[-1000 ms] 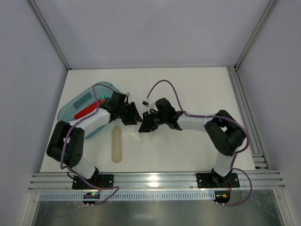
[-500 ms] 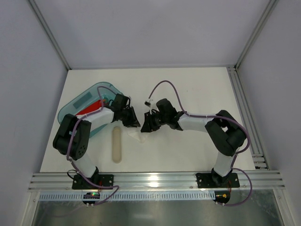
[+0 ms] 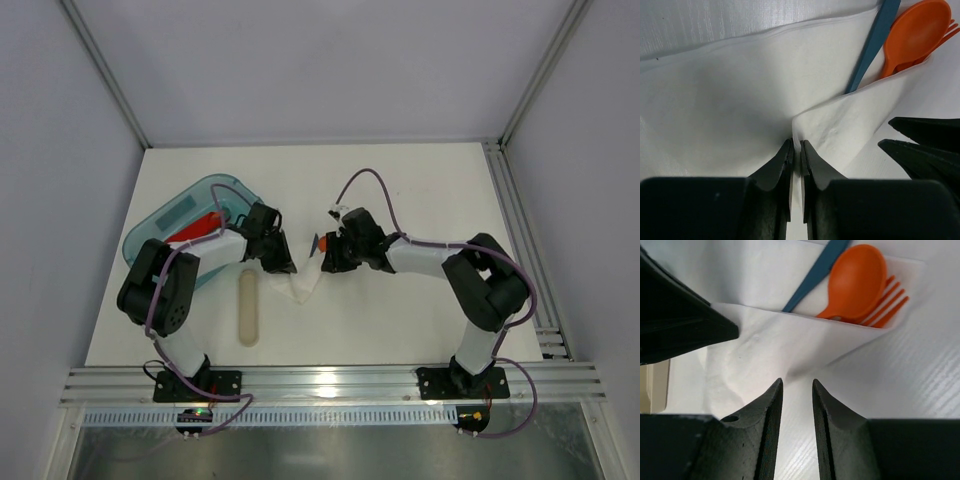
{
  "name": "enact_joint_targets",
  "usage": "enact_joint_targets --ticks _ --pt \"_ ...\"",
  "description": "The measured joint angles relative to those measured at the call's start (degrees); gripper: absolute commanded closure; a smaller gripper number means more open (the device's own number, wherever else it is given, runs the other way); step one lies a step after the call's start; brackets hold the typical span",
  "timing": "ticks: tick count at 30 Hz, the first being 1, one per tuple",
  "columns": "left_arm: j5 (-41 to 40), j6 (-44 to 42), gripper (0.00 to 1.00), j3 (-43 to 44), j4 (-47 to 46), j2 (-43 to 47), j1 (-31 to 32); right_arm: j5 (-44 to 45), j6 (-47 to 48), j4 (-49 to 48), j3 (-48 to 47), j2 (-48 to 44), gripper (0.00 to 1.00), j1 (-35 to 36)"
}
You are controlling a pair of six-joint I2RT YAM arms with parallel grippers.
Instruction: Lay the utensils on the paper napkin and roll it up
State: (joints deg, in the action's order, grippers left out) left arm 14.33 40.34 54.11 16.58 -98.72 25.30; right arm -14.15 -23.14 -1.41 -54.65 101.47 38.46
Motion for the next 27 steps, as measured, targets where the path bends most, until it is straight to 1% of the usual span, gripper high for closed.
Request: enact_joint_targets --ticks 7,15,17,18,19,22,27 --pt "-0.5 2.8 0.84 -0.4 -0.8 0.0 1.1 4.6 -1.2 3.9 -1.0 0.0 0.68 -1.6" --pt "-0.6 8.8 0.83 -0.5 -3.9 -1.0 5.2 6.2 -0.9 6.0 -1.1 -0.1 0.68 -4.7" --pt "-0.5 10.3 0.82 -0.5 -4.8 -1.3 6.0 5.6 -0.5 7.1 -1.0 -0.9 0.72 -5.2" --pt "-0.5 10.7 0.82 -0.5 -5.1 -1.4 6.2 4.9 -0.4 7.3 -0.9 -1.5 0.74 -5.2" --pt "-0.5 11.1 0.82 -0.5 -5.4 -1.5 6.3 3.7 -0.2 7.2 -0.7 -2.3 0.81 -5.2" --pt "-0.3 12.0 0.82 -0.7 -6.1 -1.7 6.6 -0.5 0.3 6.1 1.1 -5.2 0.88 -4.6" --pt "0.0 12.2 0.82 -1.2 -7.3 -1.7 6.6 -7.4 0.5 4.1 5.7 -7.4 0.9 -2.1"
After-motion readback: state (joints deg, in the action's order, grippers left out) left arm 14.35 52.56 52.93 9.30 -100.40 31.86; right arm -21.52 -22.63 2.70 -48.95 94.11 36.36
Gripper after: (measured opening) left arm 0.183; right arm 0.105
